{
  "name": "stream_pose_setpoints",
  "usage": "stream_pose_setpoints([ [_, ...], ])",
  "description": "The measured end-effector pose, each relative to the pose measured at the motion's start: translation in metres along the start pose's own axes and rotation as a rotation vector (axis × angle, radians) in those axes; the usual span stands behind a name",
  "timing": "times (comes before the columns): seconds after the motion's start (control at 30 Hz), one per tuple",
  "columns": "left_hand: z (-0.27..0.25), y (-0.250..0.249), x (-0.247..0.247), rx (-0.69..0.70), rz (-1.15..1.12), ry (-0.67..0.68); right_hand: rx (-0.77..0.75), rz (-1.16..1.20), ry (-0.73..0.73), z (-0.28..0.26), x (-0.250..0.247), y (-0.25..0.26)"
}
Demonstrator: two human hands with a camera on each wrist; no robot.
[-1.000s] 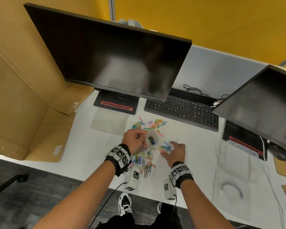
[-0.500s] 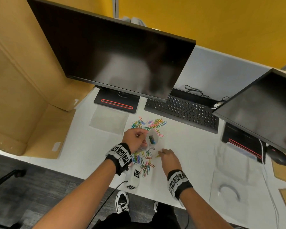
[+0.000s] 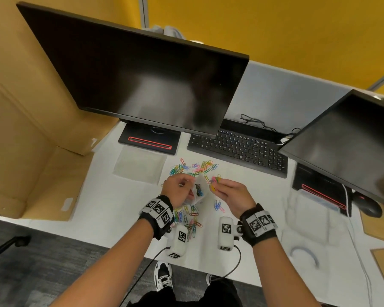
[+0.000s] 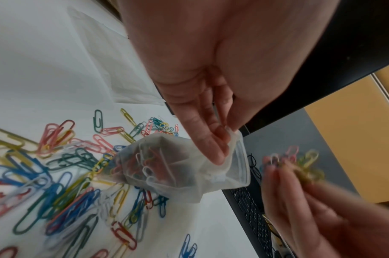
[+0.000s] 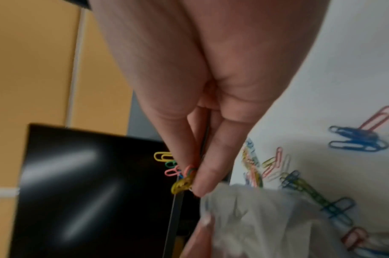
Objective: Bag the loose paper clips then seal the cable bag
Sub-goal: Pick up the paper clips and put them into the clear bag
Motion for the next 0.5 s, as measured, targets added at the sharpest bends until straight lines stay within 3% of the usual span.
stream_pose_setpoints([
  [0.13, -0.002, -0.006, 0.004, 0.044, 0.022, 0.012, -0.056, -0.282, 0.044, 0.004, 0.026, -0.002],
  [0.27, -0.004, -0.011, 0.002, 0.022, -0.084, 0.012, -0.279, -0.886, 0.047, 0.009, 0.039, -0.002],
  [0.37, 0.002, -0.011, 0.000, -0.017, -0.156, 0.034, -0.452, -1.095, 0.077, 0.008, 0.050, 0.004],
  [0.5, -0.006, -0.019, -0.011, -0.015, -0.260, 0.041, -0.482, -1.221, 0.301, 0.000, 0.061, 0.010],
])
Point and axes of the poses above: each hand's wrist, its own z-axis towards the middle knuckle, its own x-axis out of the palm, y = z × x, the point moved 2 cm from there along z, towards the middle knuckle, and after that the axes turned 10 degrees about -x, right-handed, at the moved point
